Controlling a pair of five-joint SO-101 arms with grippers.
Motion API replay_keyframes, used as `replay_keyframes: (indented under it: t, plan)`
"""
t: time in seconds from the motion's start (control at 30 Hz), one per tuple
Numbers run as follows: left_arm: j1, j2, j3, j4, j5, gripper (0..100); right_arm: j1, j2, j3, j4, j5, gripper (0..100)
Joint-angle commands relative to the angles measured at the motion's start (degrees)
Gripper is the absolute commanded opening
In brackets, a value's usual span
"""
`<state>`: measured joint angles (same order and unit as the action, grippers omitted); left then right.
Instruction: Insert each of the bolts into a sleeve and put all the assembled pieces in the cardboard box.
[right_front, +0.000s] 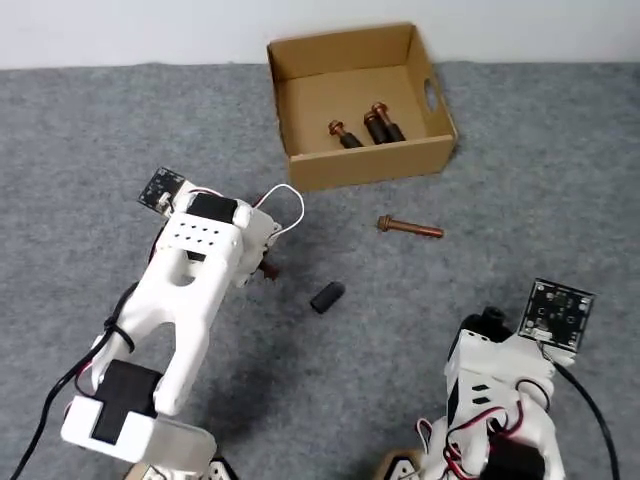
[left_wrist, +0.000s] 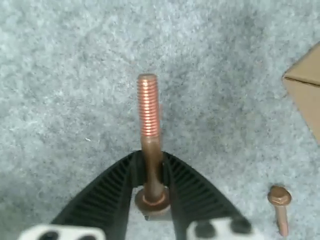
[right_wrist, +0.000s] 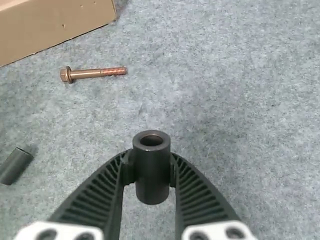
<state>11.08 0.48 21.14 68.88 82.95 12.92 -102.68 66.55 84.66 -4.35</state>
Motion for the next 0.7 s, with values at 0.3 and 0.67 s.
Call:
replay_keyframes:
  t: [0.3, 0.67]
  plan:
    - [-0.1, -0.8, -2.6, 6.9, -34.7, 22, 0.4, 0.6, -0.3, -1.5, 0.4, 0.9]
    - [-5.5, -0.2, -8.7, 10.7, -100.5, 22, 0.4, 0.9, -0.3, -1.5, 0.5, 0.9]
